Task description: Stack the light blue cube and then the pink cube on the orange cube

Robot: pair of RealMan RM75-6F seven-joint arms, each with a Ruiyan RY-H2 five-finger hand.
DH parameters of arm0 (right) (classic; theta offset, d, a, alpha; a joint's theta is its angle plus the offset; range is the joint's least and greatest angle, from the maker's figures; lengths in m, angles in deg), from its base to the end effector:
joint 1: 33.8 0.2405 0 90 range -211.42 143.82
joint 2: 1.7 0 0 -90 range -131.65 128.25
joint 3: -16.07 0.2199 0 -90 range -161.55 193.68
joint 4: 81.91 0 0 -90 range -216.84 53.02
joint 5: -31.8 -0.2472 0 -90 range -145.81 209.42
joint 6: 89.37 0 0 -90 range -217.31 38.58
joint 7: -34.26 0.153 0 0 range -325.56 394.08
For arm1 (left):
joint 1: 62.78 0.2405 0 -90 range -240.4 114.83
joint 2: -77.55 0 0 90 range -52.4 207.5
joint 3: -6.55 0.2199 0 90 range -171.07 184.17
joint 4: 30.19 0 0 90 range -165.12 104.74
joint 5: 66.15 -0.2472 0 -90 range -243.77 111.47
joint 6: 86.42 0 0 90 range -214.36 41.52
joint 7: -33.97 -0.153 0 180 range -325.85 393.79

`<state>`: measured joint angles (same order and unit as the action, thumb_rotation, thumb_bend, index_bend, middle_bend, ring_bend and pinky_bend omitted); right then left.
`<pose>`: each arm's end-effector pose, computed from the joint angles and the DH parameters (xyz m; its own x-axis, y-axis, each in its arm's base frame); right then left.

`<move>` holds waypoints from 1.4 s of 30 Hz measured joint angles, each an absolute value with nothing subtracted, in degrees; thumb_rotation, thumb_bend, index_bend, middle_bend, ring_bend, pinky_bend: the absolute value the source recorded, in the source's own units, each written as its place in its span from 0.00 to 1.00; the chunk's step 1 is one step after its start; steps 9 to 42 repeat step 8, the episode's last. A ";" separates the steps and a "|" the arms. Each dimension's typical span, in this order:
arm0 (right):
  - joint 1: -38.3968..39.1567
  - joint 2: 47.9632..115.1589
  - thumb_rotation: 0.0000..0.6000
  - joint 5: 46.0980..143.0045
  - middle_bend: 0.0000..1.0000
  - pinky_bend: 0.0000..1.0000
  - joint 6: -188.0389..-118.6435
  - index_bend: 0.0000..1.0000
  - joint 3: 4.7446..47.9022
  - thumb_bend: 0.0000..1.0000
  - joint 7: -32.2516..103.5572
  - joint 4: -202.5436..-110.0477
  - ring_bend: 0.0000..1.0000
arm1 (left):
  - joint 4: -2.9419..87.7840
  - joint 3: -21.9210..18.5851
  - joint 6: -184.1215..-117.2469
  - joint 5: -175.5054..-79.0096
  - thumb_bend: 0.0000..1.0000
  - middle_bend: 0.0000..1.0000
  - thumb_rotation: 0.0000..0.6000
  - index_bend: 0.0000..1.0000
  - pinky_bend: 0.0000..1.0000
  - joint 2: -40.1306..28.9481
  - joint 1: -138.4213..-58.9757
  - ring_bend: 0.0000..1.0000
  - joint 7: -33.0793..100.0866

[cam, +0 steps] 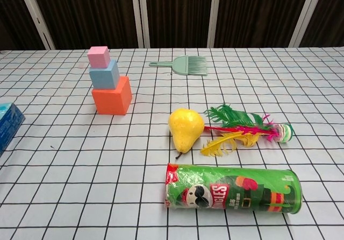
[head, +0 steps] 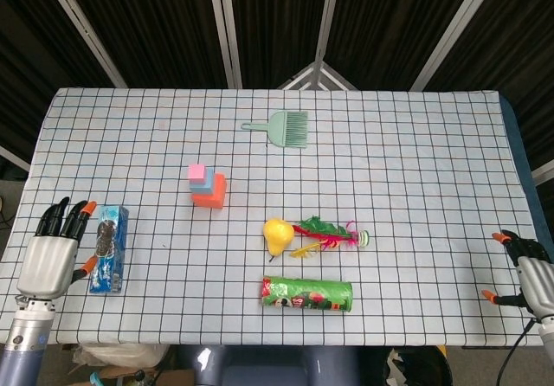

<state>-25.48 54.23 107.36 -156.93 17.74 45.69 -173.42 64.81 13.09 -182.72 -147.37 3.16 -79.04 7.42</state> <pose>-0.3490 -0.1984 0.1285 0.2909 -0.2471 0.9243 -0.9236 0.1797 0.3387 -0.2356 0.1968 0.0624 0.6089 -0.0976 0.7872 0.7836 -0.0805 -0.6161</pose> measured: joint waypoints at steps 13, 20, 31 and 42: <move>-26.07 54.08 1.00 105.95 0.09 0.06 -158.04 0.14 18.11 0.11 41.91 -175.28 0.10 | 61.91 11.14 -181.23 -148.09 0.21 0.13 1.00 0.08 0.11 0.85 -76.70 0.03 7.34; -26.07 54.08 1.00 105.95 0.09 0.06 -158.04 0.14 18.11 0.11 41.91 -175.28 0.10 | 61.91 11.14 -181.23 -148.09 0.21 0.13 1.00 0.08 0.11 0.85 -76.70 0.03 7.34; -26.07 54.08 1.00 105.95 0.09 0.06 -158.04 0.14 18.11 0.11 41.91 -175.28 0.10 | 61.91 11.14 -181.23 -148.09 0.21 0.13 1.00 0.08 0.11 0.85 -76.70 0.03 7.34; -26.07 54.08 1.00 105.95 0.09 0.06 -158.04 0.14 18.11 0.11 41.91 -175.28 0.10 | 61.91 11.14 -181.23 -148.09 0.21 0.13 1.00 0.08 0.11 0.85 -76.70 0.03 7.34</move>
